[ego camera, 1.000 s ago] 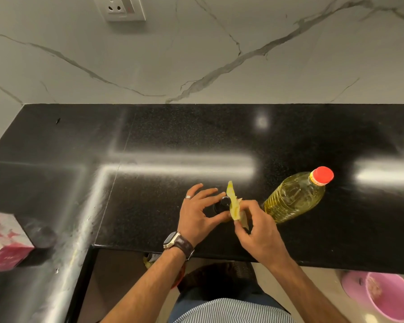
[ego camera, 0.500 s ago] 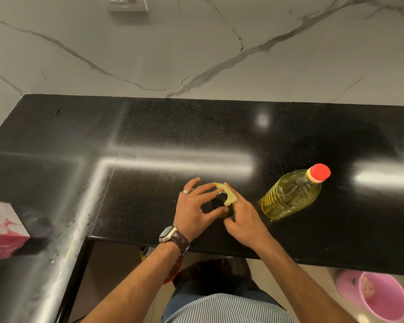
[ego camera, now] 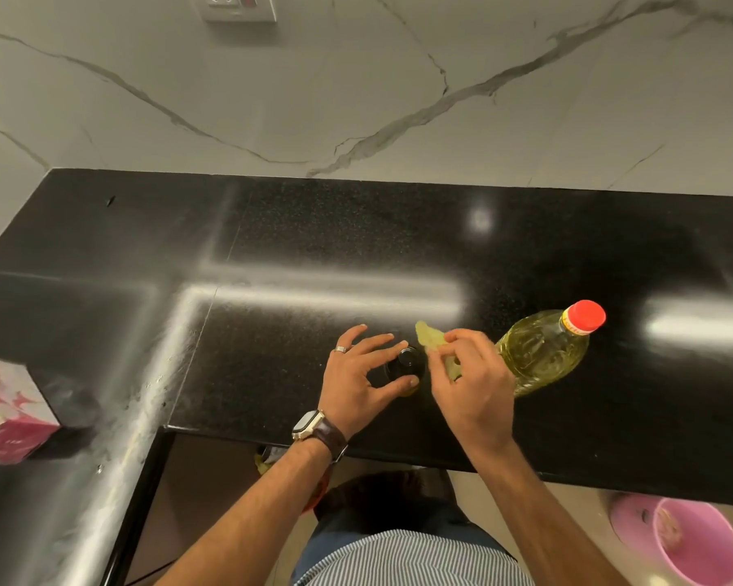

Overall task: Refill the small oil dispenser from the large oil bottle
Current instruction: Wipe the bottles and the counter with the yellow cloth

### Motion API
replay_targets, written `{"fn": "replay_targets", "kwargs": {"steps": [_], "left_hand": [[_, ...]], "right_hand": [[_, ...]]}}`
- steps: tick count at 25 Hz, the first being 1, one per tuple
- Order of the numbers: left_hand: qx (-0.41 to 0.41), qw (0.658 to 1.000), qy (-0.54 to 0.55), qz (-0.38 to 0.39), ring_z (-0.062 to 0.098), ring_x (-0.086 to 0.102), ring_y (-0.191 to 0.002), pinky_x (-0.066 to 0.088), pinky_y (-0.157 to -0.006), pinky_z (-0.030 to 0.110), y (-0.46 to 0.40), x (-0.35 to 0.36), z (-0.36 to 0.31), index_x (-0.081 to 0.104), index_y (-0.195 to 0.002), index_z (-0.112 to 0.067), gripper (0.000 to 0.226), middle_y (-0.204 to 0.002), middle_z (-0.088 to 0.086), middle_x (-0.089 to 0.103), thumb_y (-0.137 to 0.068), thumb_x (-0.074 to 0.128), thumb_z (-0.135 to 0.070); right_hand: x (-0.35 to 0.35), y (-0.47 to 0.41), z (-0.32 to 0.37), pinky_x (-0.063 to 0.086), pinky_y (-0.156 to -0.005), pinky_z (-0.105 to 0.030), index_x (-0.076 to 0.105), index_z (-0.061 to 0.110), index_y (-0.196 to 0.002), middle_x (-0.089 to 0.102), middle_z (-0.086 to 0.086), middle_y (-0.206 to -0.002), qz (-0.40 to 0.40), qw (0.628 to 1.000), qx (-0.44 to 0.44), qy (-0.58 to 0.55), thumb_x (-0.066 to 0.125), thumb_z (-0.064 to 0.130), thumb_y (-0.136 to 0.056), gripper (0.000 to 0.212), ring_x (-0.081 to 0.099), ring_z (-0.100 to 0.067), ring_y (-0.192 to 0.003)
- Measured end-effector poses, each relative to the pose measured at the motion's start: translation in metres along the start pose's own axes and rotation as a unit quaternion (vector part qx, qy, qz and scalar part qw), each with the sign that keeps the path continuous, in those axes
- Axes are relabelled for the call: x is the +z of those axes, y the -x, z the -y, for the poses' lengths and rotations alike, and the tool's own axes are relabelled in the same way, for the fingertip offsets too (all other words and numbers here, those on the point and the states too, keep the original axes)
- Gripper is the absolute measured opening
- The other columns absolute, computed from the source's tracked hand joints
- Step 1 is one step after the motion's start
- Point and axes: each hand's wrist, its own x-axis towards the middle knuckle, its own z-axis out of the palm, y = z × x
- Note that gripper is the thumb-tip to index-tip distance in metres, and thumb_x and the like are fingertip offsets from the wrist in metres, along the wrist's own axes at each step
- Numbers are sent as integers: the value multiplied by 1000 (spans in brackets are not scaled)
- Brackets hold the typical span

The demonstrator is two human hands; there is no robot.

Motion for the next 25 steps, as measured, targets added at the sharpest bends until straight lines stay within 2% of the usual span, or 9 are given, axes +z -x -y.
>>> {"fn": "replay_targets", "kwargs": {"steps": [3, 7, 11, 13, 15, 17, 20, 23, 25], "left_hand": [[9, 1000, 0, -1, 20, 38, -146, 38, -112, 50, 0, 1, 2, 69, -128, -39, 55, -140, -18, 62, -81, 67, -69], [-6, 1000, 1, 6, 18, 36, -147, 33, -113, 44, 0, 1, 1, 68, -129, -43, 55, -141, -20, 60, -81, 66, -72], [2, 1000, 6, 1, 16, 34, -148, 29, -111, 38, 1, 3, 2, 68, -129, -44, 54, -142, -21, 58, -82, 64, -72], [4, 1000, 9, 0, 17, 34, -148, 29, -111, 38, 0, 3, 3, 69, -129, -42, 55, -143, -21, 58, -82, 66, -71], [1, 1000, 12, -2, 17, 34, -148, 31, -112, 40, 0, 3, 4, 70, -127, -41, 54, -142, -20, 59, -82, 67, -71], [0, 1000, 15, -4, 16, 34, -147, 32, -112, 42, 0, 3, 4, 70, -126, -42, 53, -142, -20, 59, -81, 68, -71], [-6, 1000, 16, 2, 16, 34, -148, 33, -113, 45, 0, 2, 2, 68, -127, -46, 53, -143, -20, 58, -81, 67, -71], [-7, 1000, 16, 7, 17, 33, -149, 36, -114, 50, 0, 3, 3, 67, -129, -45, 54, -145, -20, 57, -82, 67, -71], [1, 1000, 19, 2, 18, 34, -149, 38, -113, 51, 0, 3, 4, 69, -127, -43, 53, -144, -19, 58, -81, 68, -70]], "right_hand": [[11, 14, 7, 63, -89, -36, 71, 9, -114, 72, -4, -120, 70, 995, 34, -69, 74, 6, -91, 24, 69, -14, -109], [8, 30, -3, 59, -100, -31, 61, 11, -141, 67, 1, -136, 104, 978, 103, -146, 70, -1, -92, 52, 64, -10, -125], [7, 17, 2, 42, -119, -31, 46, 17, -156, 50, 5, -156, 214, 954, 117, -176, 63, -8, -91, 72, 44, -7, -146], [11, -1, -1, 40, -121, -31, 46, 25, -155, 54, 11, -151, 270, 931, 142, -201, 62, -5, -93, 70, 46, -3, -143], [14, -8, -5, 46, -116, -36, 50, 36, -149, 62, 15, -139, 308, 900, 192, -241, 62, -2, -94, 68, 55, 1, -132], [11, 5, -7, 49, -114, -40, 52, 39, -145, 66, 15, -134, 295, 882, 235, -282, 61, -5, -94, 68, 58, -1, -129], [3, 33, -3, 40, -121, -34, 46, 33, -152, 57, 14, -149, 243, 872, 267, -332, 53, -13, -92, 76, 48, -1, -142], [4, 13, 0, 40, -119, -26, 51, 30, -149, 56, 12, -152, 249, 865, 245, -361, 48, 8, -91, 62, 46, -3, -144], [8, -12, 1, 44, -115, -26, 65, 26, -136, 68, 7, -135, 285, 857, 249, -350, 42, 25, -102, 41, 56, 1, -131]]}}
